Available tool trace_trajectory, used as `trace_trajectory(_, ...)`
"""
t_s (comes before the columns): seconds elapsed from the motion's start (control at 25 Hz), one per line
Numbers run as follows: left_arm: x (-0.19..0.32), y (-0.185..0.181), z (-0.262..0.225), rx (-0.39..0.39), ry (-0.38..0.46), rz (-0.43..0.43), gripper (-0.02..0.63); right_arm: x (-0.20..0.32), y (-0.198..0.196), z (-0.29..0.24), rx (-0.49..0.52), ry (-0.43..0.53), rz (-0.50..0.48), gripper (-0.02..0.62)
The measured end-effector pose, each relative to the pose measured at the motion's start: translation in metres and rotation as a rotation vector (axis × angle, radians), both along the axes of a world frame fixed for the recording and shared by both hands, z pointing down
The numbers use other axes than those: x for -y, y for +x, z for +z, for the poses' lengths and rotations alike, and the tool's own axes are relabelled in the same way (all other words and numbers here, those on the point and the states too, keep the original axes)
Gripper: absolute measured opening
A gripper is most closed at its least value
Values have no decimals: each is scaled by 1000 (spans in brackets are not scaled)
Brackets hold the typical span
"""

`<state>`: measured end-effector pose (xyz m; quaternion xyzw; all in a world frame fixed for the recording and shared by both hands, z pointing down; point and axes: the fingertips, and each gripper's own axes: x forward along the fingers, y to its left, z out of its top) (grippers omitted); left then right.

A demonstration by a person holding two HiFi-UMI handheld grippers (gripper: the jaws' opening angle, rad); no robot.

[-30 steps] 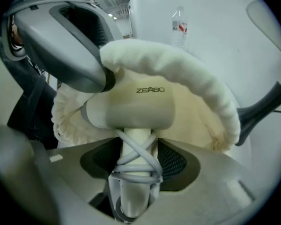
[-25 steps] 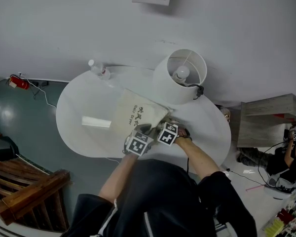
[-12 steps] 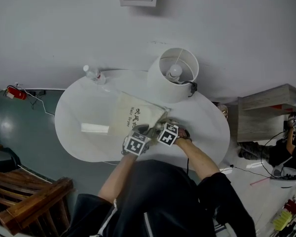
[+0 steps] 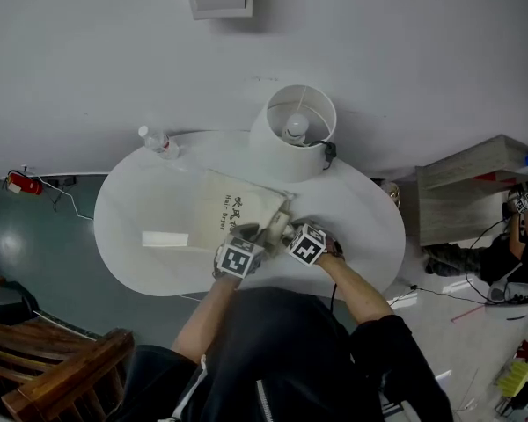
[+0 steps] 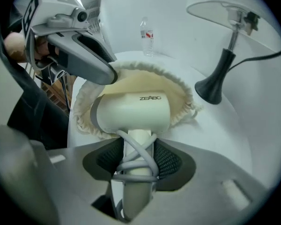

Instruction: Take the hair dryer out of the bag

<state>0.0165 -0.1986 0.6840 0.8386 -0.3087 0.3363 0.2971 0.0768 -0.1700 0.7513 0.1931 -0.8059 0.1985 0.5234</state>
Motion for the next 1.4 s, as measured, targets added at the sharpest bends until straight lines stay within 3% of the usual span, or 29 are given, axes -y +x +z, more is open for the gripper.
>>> trace_trajectory(0.4, -5, 5, 0, 7, 16, 34, 52, -15, 34, -8, 61, 21, 212, 198)
trace_trajectory(0.68, -8, 4, -10, -43, 44, 32, 70, -27, 58, -9, 112, -9, 377, 198)
trace_trajectory(1.0, -11, 4, -27, -89, 104, 11, 98, -22, 64, -40, 254, 19, 503, 196)
trace_trajectory(1.4, -10, -2, -58, -143, 156, -8, 100, 2, 58, -104, 404, 143, 583, 196)
